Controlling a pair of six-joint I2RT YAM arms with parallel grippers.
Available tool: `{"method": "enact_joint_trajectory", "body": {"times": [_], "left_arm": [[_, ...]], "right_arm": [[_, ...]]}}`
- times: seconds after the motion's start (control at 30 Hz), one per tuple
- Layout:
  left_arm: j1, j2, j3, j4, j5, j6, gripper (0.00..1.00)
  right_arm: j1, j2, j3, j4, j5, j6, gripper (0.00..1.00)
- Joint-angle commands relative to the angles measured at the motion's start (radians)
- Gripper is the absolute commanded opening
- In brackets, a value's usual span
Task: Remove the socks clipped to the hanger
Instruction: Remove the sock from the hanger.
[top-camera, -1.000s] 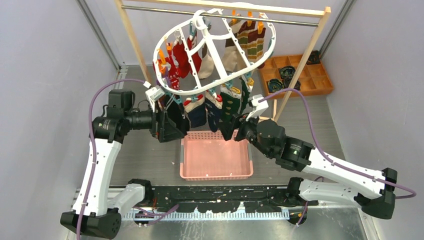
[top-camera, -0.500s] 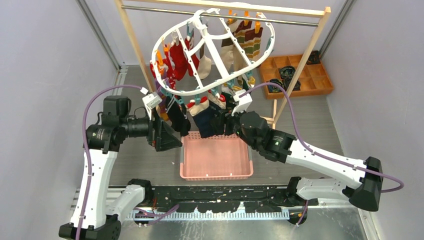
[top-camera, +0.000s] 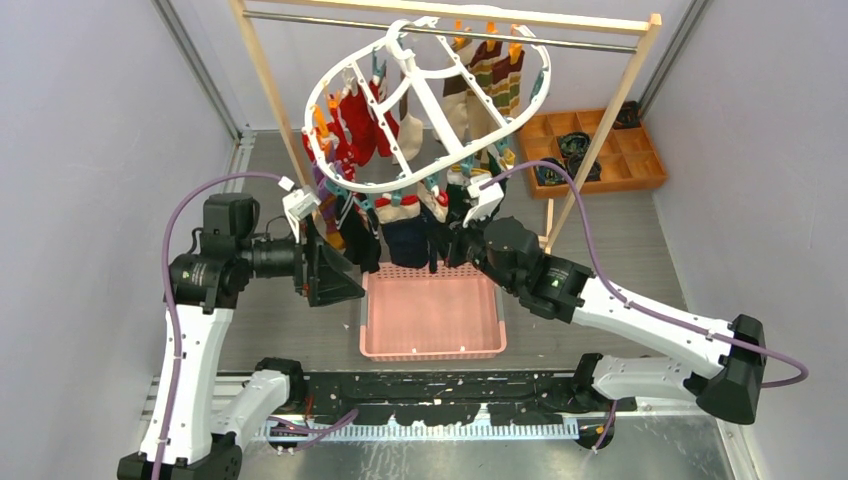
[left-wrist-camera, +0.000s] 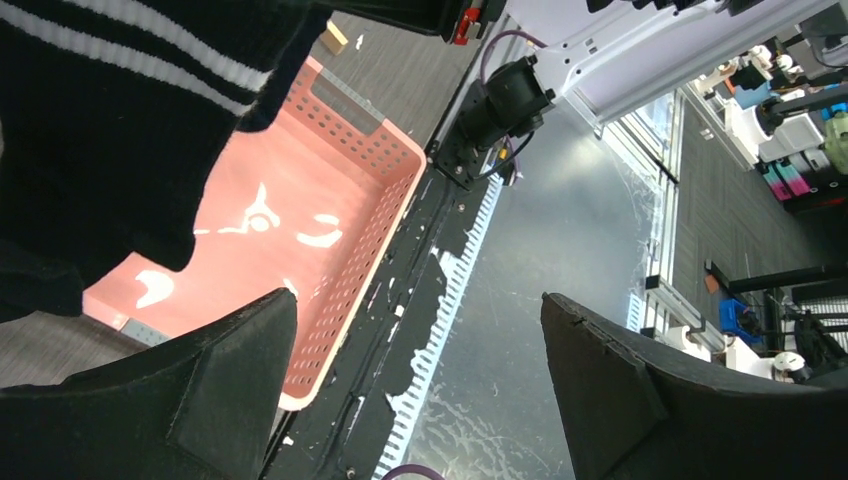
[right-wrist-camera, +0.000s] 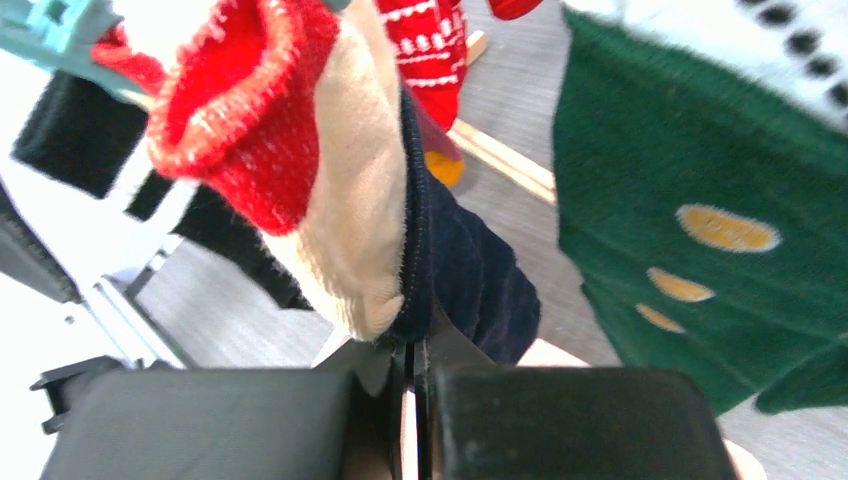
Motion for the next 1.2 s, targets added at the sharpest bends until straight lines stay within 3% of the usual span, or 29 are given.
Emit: {"method": "enact_joint_trajectory", "body": {"times": [0.0,0.23,0.67,0.9,1.17], "left_arm": [[-0.003,-0.025,-0.001,0.095,0.078,-0.099,0.92],[-0.005,-0.035,-0.013,0.198,0.13,-0.223,0.91],[-0.006,-0.041,-0.064,0.337,0.169,-0.355,0.92],[-0.007,-0.068,-0.059,0.376,0.168,-0.389,0.95],[-0.068,-0.075,-0.146,0.542,0.159,-0.529,0.92]], "right_arm": [[0.023,-0.068,0.057,-0.013,-0.123,0.086,0.01],[0.117,-0.134,0.054,-0.046,-0.236,0.185,0.01],[0.169,-0.107,0.102,0.087,-0.487,0.331,0.01],[0.178,-0.092,0.122,0.054,-0.542,0.34,0.01],[0.182,-0.026,0.125,0.163,-0.588,0.394,0.01]]}}
